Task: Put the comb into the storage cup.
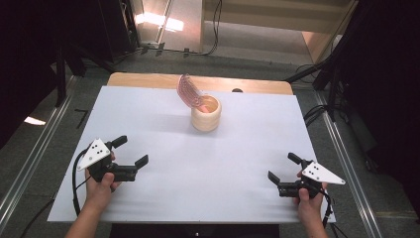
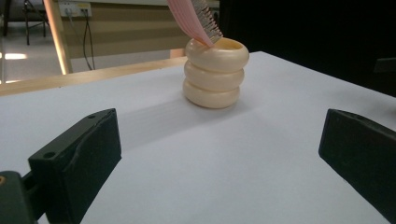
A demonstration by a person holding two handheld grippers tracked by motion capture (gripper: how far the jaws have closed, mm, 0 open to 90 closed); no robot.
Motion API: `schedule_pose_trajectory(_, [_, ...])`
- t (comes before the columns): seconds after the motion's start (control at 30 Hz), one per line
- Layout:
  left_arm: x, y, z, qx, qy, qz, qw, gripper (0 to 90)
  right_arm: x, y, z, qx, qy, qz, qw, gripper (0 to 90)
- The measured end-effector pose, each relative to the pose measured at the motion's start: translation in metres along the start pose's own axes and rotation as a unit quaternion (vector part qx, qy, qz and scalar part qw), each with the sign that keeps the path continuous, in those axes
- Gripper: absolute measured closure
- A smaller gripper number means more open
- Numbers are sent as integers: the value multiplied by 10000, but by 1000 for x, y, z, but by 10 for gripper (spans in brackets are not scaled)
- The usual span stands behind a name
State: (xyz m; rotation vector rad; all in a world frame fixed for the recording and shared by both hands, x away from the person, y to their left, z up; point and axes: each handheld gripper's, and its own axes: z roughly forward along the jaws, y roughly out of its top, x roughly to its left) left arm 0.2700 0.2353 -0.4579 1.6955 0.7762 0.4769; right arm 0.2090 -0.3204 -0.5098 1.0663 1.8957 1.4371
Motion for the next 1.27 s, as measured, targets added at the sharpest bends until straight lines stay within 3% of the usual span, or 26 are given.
schedule_pose_trajectory(0.6, [5, -18, -27, -96, 173, -81, 9998, 0, 0, 0, 0, -17, 11, 2, 10000, 0])
schedule_pose_trajectory(1.07, [9, -36, -47, 46, 379, -27, 9993, 0, -1, 0, 0, -18, -8, 32, 10000, 0])
schedule_pose_trajectory(1.27, [10, -38, -47, 94, 403, -12, 9991, 0, -1, 0, -1, -34, -20, 52, 10000, 0])
